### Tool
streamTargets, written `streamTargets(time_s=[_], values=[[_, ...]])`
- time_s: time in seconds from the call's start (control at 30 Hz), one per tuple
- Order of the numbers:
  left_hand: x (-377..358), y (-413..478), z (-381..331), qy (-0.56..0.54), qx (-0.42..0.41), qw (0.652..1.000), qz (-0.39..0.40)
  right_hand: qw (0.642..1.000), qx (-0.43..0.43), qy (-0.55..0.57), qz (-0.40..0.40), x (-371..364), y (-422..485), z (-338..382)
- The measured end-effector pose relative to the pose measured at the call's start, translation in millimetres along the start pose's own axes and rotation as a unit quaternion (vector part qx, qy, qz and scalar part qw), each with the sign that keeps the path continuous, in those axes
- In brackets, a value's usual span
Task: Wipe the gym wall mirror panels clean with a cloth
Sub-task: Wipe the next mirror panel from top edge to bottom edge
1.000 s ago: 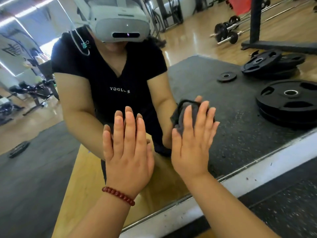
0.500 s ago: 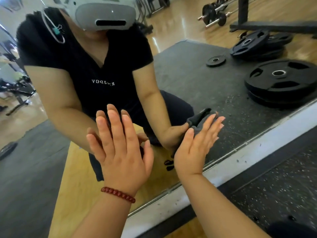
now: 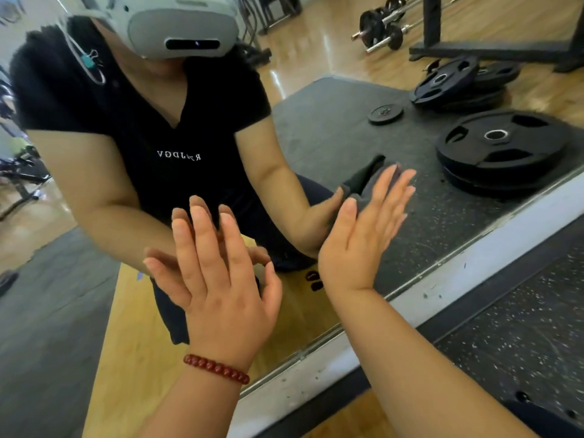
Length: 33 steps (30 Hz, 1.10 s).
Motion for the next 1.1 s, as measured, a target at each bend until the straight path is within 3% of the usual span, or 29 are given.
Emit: streamTargets(time_s=[0.1,0.23,0.33,0.47,0.63,0.77,1.0,1.1], values=[[5.8,5.2,-0.1,0.042,-0.025,0.999,-0.009,0.999,0.034,-0.024,-0.01,7.5,20.9,-23.6],[16.7,30.0,-2.8,0.058,-0.089,0.994,-0.027,0.995,-0.101,-0.003,0.008,14.6,25.4,-43.5],[31.0,63.4,-7.3,0.055,-0.112,0.991,-0.052,0.999,0.037,-0.04,0.001,19.8,46.9,4.7],[51.9,104.5,-7.2,0.055,-0.132,0.987,-0.067,0.977,0.194,-0.088,-0.016,29.2,94.6,80.5],[71.1,151.0,-2.2,0.06,-0.125,0.984,-0.11,0.925,0.345,-0.161,-0.006,33.1,98.1,44.6],[67.6,152.6,-0.9,0.097,-0.163,0.975,-0.111,0.896,0.394,-0.203,0.017,42.2,102.2,32.5],[77.3,153.6,-2.9,0.094,-0.154,0.98,-0.086,0.868,0.469,-0.153,-0.048,56.0,182.1,188.1],[97.7,158.6,-3.4,0.06,-0.17,0.98,-0.087,0.862,0.475,-0.169,-0.045,55.4,173.2,153.0]])
Point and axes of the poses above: each hand's wrist, its own y-axis towards the middle knuckle, its own x-axis out of the back of the hand, z = x × y, the point moved 1 cm from there along y, towards the middle knuckle, and after that the axes turned 9 degrees about -y, right-handed, at the moved point
